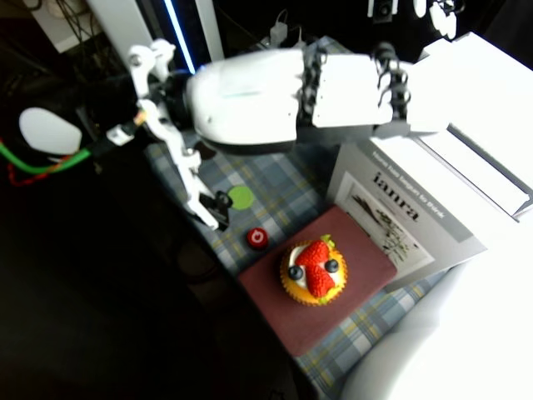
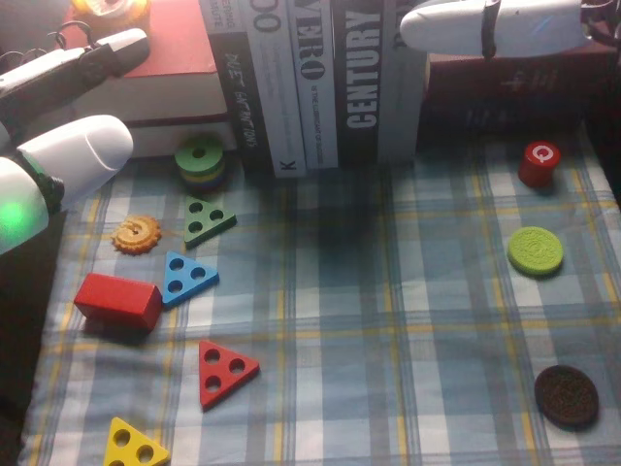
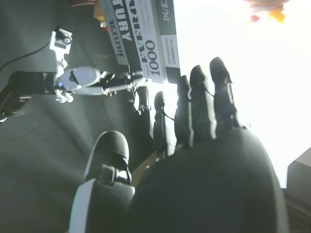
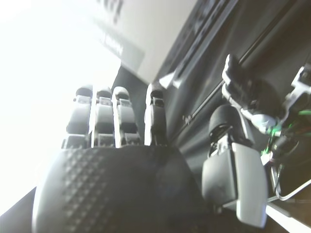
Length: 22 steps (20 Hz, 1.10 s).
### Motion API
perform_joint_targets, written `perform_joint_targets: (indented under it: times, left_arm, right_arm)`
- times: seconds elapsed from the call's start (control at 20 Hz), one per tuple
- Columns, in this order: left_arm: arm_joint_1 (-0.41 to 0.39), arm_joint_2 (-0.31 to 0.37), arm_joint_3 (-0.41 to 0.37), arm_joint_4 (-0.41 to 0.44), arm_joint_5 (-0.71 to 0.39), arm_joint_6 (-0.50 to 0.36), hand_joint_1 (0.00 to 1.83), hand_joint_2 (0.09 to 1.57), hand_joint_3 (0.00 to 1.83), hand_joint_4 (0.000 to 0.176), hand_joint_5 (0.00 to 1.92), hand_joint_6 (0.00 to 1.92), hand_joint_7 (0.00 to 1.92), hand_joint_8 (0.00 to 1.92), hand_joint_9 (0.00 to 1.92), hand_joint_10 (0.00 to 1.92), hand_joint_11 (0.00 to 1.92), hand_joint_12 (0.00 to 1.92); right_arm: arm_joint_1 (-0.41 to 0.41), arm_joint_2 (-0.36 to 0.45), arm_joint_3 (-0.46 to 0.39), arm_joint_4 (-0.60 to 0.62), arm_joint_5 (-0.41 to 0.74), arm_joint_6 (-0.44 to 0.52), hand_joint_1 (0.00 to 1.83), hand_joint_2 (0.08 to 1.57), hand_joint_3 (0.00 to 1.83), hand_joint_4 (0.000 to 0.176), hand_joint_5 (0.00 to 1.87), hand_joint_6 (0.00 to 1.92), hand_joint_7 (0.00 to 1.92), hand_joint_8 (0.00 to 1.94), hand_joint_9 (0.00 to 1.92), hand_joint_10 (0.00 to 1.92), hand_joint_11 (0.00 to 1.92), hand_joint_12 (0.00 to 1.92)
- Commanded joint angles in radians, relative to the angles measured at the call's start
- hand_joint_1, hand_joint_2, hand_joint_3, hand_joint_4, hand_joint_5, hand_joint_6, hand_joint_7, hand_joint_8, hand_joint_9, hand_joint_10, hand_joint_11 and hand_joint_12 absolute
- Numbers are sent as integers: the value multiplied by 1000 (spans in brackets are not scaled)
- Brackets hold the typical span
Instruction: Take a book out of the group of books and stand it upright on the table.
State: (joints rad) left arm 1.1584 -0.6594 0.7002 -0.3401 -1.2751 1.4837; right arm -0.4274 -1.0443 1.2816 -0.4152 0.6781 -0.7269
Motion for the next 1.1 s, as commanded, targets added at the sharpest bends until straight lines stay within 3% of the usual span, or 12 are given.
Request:
perform_joint_targets:
  times: [0.0, 0.05, 0.15, 0.25, 0.35, 0.45, 0.55, 0.6, 0.7, 0.85, 0.95, 1.05]
  left_arm:
    - [-6, -1, 6, 10, -127, -12, 51, 1336, 0, 148, 322, 3, 266, 5, 217, 3, 43, 387]
    - [-6, 0, 5, 10, -130, -14, 53, 1334, 0, 146, 329, 4, 262, 2, 209, 0, 28, 384]
    - [-6, 0, 3, 8, -134, -16, 52, 1330, 0, 160, 315, 0, 247, 0, 193, 0, 12, 379]
    - [-6, 0, 4, 4, -131, -16, 65, 1333, 0, 152, 303, 0, 240, 0, 196, 1, 19, 381]
    - [-6, 1, 3, 3, -132, -16, 71, 1334, 0, 159, 280, 0, 233, 0, 177, 0, 28, 385]
    - [-6, 1, 1, 3, -135, -17, 76, 1343, 3, 147, 284, 2, 219, 0, 173, 0, 24, 379]
    - [-5, 1, 0, 3, -140, -19, 88, 1341, 1, 153, 275, 0, 217, 0, 179, 3, 20, 376]
    - [-3, 2, -1, 2, -141, -20, 86, 1339, 0, 157, 276, 1, 212, 0, 173, 0, 12, 373]
    - [11, 6, -5, 0, -147, -23, 66, 1344, 2, 146, 279, 2, 199, 0, 166, 0, 12, 377]
    - [17, 11, -9, -4, -158, -27, 83, 1345, 1, 165, 286, 3, 203, 1, 163, 0, 1, 374]
    - [18, 12, -10, -5, -161, -29, 127, 1346, 0, 157, 304, 6, 216, 4, 173, 4, 10, 380]
    - [21, 11, -11, -7, -164, -31, 112, 1344, 0, 165, 303, 3, 216, 3, 172, 2, 4, 376]
  right_arm:
    - [17, -2, -2, 22, 82, 2, 0, 1144, 0, 176, 175, 4, 5, 0, 78, 5, 0, 847]
    - [17, -1, -5, 16, 76, 2, 0, 1133, 0, 176, 175, 3, 0, 0, 77, 3, 0, 887]
    - [17, 9, -21, -14, 58, 2, 0, 1149, 1, 176, 194, 2, 14, 1, 82, 4, 0, 896]
    - [17, 26, -44, -45, 44, 2, 0, 1153, 1, 176, 209, 0, 5, 4, 41, 4, 0, 681]
    - [17, 39, -60, -60, 41, 2, 0, 1131, 0, 176, 218, 1, 25, 3, 14, 7, 0, 464]
    - [17, 55, -80, -68, 41, 2, 0, 1112, 0, 176, 222, 0, 45, 1, 30, 4, 0, 265]
    - [11, 75, -106, -75, 42, 2, 0, 1139, 11, 176, 224, 0, 7, 8, 11, 12, 0, 16]
    - [8, 86, -118, -78, 43, 2, 0, 1157, 16, 176, 227, 2, 12, 9, 17, 13, 0, 2]
    - [-4, 108, -142, -80, 57, 2, 0, 1160, 13, 176, 231, 2, 27, 13, 38, 19, 0, 0]
    - [-51, 138, -173, -80, 111, 27, 0, 1137, 0, 176, 263, 10, 30, 7, 0, 0, 0, 0]
    - [-93, 151, -182, -80, 156, 71, 0, 1167, 4, 176, 299, 7, 49, 4, 0, 0, 0, 0]
    - [-124, 157, -183, -77, 191, 114, 0, 1199, 14, 176, 302, 5, 68, 9, 0, 0, 0, 0]
